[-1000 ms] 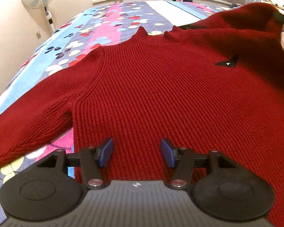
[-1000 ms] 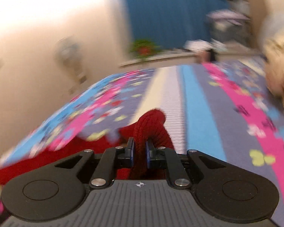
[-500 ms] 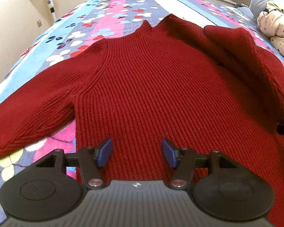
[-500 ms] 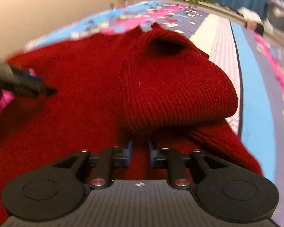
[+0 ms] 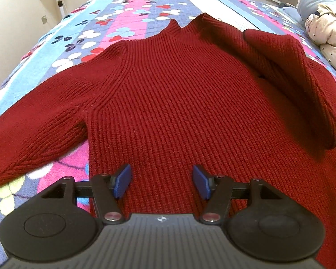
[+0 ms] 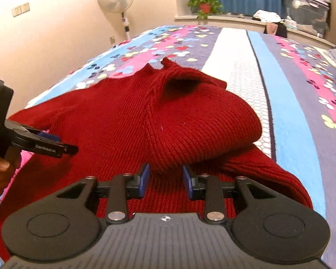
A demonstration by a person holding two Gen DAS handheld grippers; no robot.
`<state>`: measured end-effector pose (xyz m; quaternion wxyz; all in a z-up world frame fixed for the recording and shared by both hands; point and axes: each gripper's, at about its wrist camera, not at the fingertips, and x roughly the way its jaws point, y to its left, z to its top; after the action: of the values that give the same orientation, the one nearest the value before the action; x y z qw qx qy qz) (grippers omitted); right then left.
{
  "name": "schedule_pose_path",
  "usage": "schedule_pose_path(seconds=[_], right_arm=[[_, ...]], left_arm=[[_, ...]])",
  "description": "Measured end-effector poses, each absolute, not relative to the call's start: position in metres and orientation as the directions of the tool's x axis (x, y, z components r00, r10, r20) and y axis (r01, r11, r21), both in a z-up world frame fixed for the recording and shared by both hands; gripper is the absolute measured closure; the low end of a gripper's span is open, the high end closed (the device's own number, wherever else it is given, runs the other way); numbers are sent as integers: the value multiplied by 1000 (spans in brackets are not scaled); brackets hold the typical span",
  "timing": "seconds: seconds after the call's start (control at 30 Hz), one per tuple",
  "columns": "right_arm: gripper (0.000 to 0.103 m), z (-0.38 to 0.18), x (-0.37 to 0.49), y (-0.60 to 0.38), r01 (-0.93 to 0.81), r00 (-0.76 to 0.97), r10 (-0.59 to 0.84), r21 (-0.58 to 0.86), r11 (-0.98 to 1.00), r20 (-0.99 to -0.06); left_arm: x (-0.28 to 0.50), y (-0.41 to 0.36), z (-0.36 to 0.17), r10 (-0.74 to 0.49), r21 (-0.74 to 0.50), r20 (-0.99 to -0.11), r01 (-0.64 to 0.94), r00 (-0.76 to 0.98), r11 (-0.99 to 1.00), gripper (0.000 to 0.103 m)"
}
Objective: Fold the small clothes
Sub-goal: 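Grasp the sleeve cuff with the right gripper and lay the sleeve out straight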
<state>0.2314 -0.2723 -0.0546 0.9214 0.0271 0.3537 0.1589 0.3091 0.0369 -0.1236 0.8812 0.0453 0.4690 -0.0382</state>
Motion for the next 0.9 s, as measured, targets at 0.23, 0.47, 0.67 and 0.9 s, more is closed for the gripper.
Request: schedule_pose_path(seconds=[0.23, 0.47, 0.67, 0.9], right_arm=[[86, -45, 206, -279, -215, 760, 267, 159, 964, -593], [92, -26, 221, -302, -109, 820, 238, 266, 958, -520], [58, -28, 293, -321, 49, 804, 188, 377, 925, -565], [38, -34, 375, -302, 2, 665, 378, 508, 861, -644]], left_arm=[[312, 35, -124, -8, 50, -835, 91, 550, 995, 36], [317, 39, -123, -15, 27, -845, 71, 535, 997, 34], [317, 37, -124, -11, 33, -843, 72, 538, 997, 33], [320, 36, -125, -14, 30, -844, 72, 536, 997, 31]])
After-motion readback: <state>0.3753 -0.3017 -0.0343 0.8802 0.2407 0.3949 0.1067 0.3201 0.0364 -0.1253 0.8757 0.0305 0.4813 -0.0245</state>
